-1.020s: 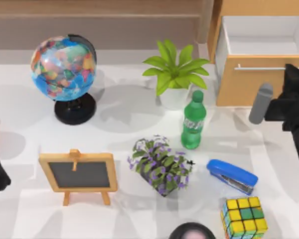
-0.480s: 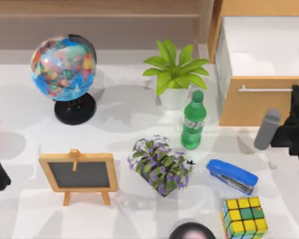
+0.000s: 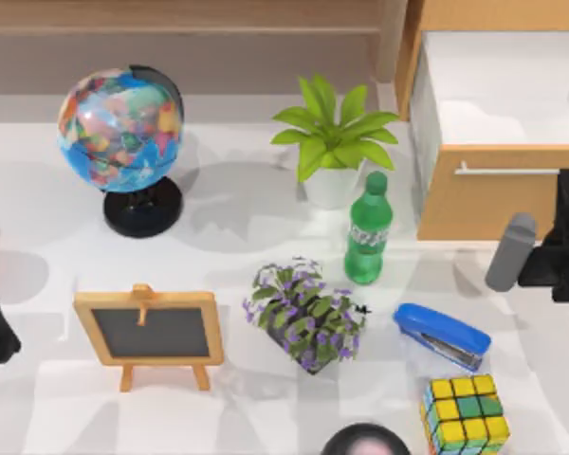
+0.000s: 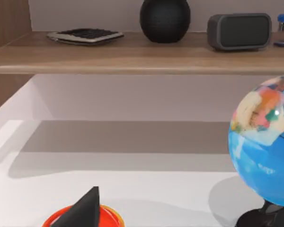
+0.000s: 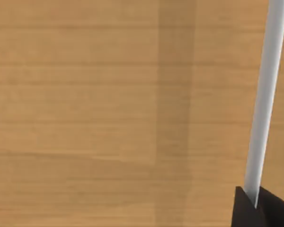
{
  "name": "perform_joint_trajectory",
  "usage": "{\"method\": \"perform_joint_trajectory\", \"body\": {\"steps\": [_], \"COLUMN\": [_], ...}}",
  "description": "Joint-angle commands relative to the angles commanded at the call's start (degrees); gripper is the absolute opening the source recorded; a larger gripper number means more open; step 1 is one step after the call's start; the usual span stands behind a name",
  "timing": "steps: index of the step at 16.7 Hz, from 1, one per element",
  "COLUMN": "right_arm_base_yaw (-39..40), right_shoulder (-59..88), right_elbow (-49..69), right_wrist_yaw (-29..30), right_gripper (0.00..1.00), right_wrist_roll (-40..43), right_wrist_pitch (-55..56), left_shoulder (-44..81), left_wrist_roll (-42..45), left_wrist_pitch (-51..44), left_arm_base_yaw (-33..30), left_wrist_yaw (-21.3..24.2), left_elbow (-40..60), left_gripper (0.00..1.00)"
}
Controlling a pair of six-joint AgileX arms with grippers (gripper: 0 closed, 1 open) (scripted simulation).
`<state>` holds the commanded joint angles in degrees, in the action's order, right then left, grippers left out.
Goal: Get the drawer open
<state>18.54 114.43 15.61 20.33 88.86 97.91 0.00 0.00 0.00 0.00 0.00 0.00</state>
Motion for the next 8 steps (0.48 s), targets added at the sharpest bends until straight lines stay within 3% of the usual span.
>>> {"method": "perform_joint_trajectory", "body": {"steps": [8], "right_arm_base_yaw": [0.0], "right_shoulder": [0.0], "right_elbow": [0.0], "right_wrist_yaw": [0.0], "right_gripper": [0.83], "right_wrist_roll": [0.0], "right_wrist_pitch": [0.0], "left_shoulder": [0.0], "left_wrist_roll": [0.0], "left_wrist_pitch": [0.0], "left_arm_base_yaw": [0.0], "left_wrist_yaw": [0.0], "left_elbow": [0.0], "left_gripper": [1.00]}}
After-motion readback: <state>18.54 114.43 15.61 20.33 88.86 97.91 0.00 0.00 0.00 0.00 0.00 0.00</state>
